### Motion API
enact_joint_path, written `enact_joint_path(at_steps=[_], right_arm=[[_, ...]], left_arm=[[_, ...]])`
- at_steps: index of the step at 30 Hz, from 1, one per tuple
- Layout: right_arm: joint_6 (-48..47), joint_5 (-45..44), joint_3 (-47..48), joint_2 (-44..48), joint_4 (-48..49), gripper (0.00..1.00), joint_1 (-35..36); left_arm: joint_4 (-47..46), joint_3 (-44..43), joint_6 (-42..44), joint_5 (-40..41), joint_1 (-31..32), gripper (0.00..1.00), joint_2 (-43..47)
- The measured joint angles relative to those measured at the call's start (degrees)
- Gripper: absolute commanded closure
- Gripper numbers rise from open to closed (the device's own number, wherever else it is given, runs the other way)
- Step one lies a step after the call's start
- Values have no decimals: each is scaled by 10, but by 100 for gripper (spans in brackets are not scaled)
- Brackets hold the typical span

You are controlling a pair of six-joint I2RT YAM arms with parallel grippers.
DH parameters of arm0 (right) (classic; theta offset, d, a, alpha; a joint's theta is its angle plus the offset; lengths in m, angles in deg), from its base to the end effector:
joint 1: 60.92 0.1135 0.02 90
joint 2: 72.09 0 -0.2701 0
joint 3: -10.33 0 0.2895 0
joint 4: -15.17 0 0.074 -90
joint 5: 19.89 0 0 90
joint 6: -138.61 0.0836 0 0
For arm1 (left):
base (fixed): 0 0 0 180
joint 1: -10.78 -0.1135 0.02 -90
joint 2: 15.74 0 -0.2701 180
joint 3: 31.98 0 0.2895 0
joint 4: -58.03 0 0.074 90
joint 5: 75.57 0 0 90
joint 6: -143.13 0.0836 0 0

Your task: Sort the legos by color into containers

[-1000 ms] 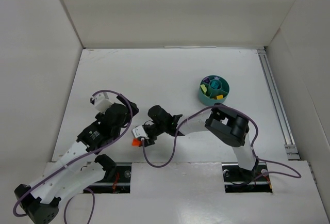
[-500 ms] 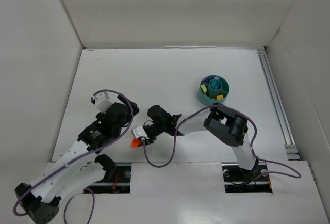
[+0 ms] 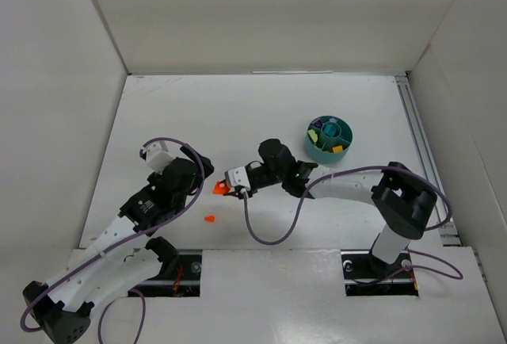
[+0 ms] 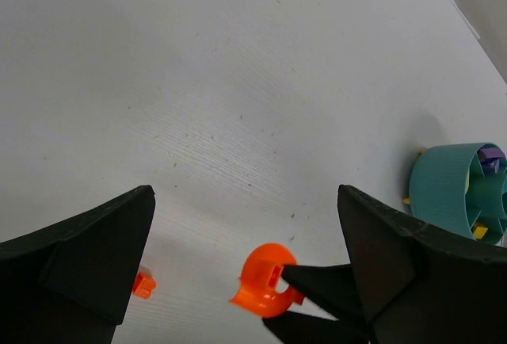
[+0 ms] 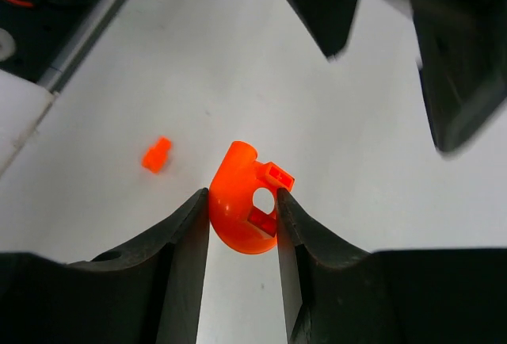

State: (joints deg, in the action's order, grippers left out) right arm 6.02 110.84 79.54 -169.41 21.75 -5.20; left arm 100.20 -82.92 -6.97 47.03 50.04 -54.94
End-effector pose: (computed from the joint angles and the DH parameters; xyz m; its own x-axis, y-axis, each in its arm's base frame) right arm 0.2014 0.3923 0.1946 0.5029 -0.1727 -0.8469 -0.8526 -0.2602 -0.4532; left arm 0.1978 -0.1035 0.2700 -0.3458 -0.6606 -0.6664 -0.2535 0.7496 -0.6115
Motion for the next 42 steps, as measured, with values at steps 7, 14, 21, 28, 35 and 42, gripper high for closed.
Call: enact_joint_path(at_steps=[7, 14, 21, 28, 35, 42], right_arm=[[29, -34, -95, 79, -5, 73, -106], [70, -95, -151, 256, -47, 73, -277], [133, -123, -149, 329, -116, 72, -468], [198, -32, -112, 243, -166, 72, -583], [236, 17, -75, 192, -173, 72, -599], [265, 18, -70, 186, -172, 72, -614]], left_arm=[[-9, 0, 3, 0, 0, 2, 0], [-31, 0, 17, -4, 0, 2, -21], [-69, 0, 39, -9, 0, 0, -74], [-109, -3, 71, -18, -4, 0, -126], [-155, -13, 109, -83, -60, 0, -169], [-178, -13, 134, -120, -89, 0, -175]])
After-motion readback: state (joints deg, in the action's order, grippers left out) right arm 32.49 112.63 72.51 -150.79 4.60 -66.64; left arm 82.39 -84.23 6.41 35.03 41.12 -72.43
